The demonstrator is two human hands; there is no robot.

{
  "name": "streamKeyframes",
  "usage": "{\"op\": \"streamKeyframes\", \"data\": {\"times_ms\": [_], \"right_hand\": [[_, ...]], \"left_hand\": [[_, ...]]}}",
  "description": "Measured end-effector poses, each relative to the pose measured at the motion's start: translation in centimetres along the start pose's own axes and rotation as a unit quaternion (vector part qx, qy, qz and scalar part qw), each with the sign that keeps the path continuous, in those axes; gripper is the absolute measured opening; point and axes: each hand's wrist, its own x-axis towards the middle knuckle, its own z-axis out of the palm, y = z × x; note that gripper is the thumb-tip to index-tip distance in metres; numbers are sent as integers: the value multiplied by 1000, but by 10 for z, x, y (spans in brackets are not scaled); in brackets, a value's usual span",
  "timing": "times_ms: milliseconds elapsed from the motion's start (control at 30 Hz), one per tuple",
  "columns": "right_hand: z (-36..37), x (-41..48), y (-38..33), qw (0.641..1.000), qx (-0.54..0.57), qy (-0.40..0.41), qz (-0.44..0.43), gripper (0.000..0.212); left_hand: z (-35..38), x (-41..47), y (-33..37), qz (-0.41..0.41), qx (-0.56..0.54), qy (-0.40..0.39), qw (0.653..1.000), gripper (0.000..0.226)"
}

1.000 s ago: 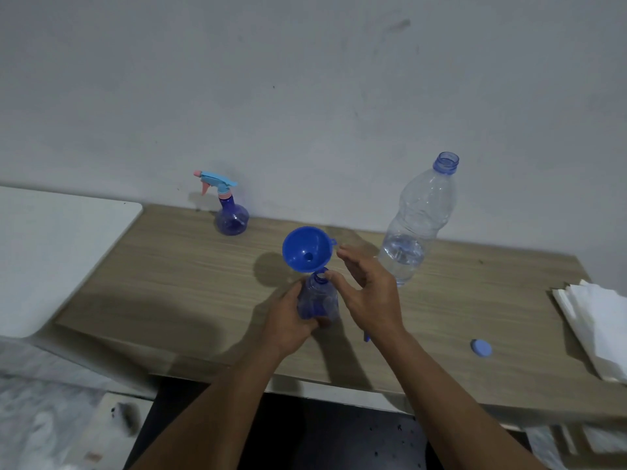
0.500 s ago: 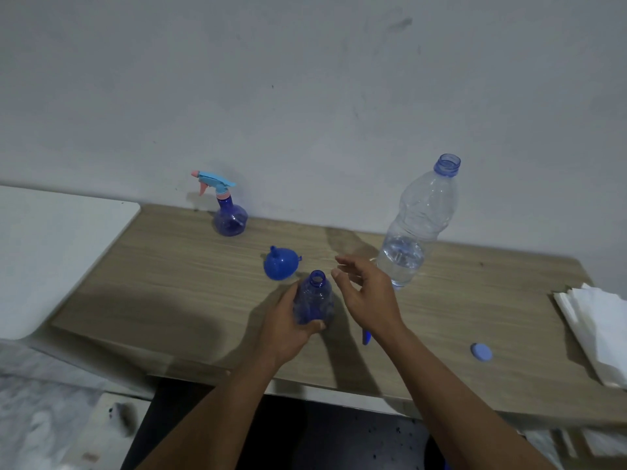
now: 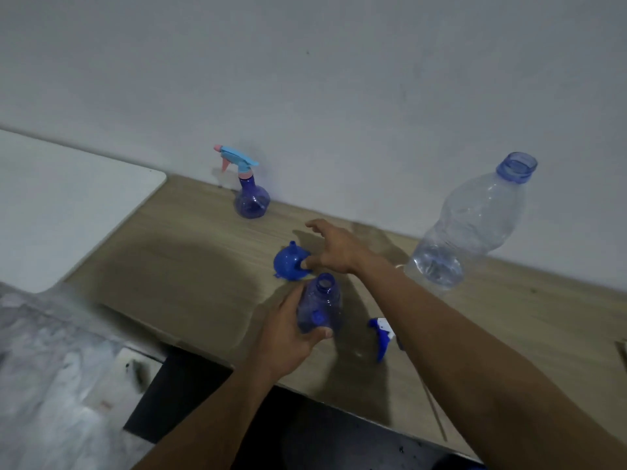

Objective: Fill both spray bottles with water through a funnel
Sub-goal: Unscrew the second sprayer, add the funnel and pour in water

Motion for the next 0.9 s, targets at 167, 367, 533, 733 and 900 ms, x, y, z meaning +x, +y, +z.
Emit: {"op": "streamKeyframes", "data": {"times_ms": [167,367,533,733,900], "right_hand": [[24,34,4,996,-30,-76,-38,86],[23,35,15,992,-94,-48,-64,69],[6,14,23,999,-16,10,-51,71],[-25,-42,10,967,217,129,-27,68],[-51,-100,-18,929,315,194,-33,53]], "left_hand": [[2,2,-3,0,-5,18,1000,73],[2,1,0,-15,-15,12,1000,72],[2,0,5,-13,-5,13,1000,67],[0,-3,6,-25,12,11,1000,66],[-3,-6,14,-35,20,-6,999,74]]}}
